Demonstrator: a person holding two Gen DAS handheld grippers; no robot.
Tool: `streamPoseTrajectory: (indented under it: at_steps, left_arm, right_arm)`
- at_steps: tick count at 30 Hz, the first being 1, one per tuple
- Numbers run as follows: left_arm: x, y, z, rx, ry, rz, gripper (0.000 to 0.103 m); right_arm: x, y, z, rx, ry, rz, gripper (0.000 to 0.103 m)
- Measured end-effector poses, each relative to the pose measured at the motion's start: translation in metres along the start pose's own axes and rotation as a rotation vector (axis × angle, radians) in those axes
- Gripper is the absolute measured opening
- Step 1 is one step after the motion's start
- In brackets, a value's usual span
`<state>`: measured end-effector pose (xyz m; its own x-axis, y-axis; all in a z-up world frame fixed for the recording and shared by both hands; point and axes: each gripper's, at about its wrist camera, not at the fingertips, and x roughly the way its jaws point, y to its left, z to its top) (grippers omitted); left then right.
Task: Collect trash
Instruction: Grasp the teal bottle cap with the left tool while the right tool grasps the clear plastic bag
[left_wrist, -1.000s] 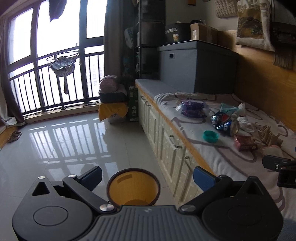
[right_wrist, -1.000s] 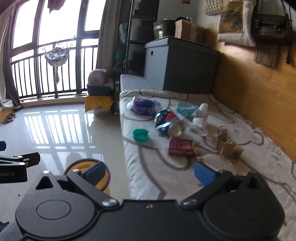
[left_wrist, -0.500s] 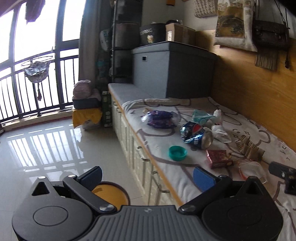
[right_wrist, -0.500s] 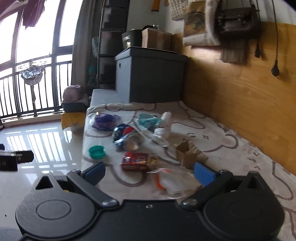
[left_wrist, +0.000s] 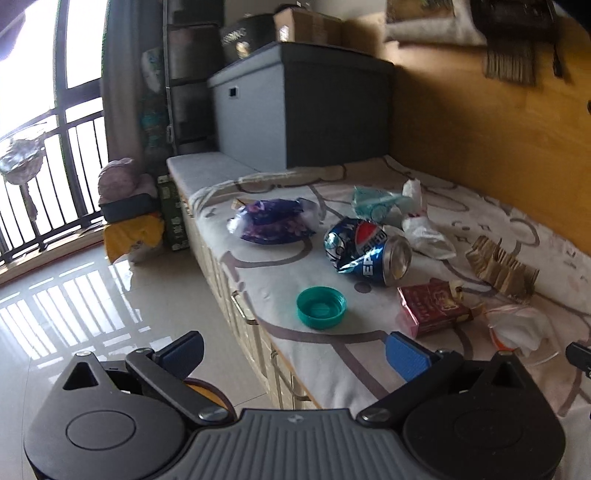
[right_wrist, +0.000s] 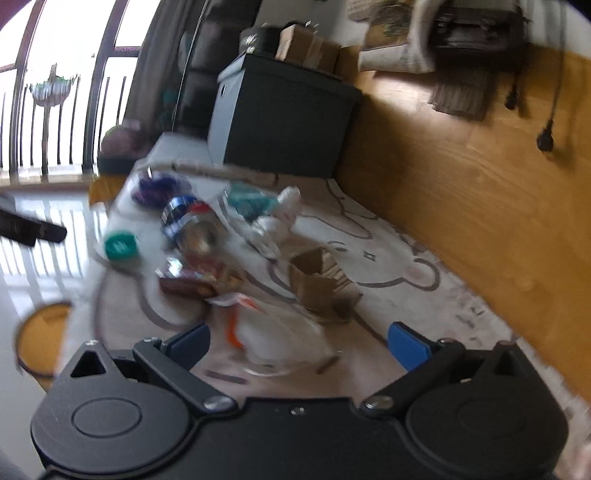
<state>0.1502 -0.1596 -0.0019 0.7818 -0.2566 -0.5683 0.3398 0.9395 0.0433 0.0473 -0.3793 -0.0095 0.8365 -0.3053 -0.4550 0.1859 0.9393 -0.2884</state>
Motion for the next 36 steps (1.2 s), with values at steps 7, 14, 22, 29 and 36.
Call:
streamPoseTrajectory:
  at_steps: [7, 14, 22, 29, 36]
  left_arm:
    - [0.046, -0.010, 0.004, 0.055, -0.001, -0.029, 0.103]
    - [0.085, -0.020, 0.001, 0.117, 0.004, -0.059, 0.103]
    - [0.108, -0.014, -0.008, 0.091, 0.038, -0.152, 0.103]
    - [0.106, -0.004, -0.005, 0.042, 0.008, -0.172, 0.092]
    - [0.114, -0.010, 0.002, 0.134, -0.013, -0.117, 0.068]
  right_arm:
    - [0.030, 0.020, 0.000, -0.219, 0.000, -0.087, 0.083]
    - [0.052, 0.044, -0.001, -0.458, 0.015, -0.113, 0.056]
    - [0.072, 0.068, -0.008, -0.731, 0.024, -0.076, 0.029]
    - [0.078, 0.068, -0.006, -0.705, 0.029, -0.038, 0.009]
    - [0.069, 0.054, 0.007, -0.529, 0.045, 0.007, 0.008]
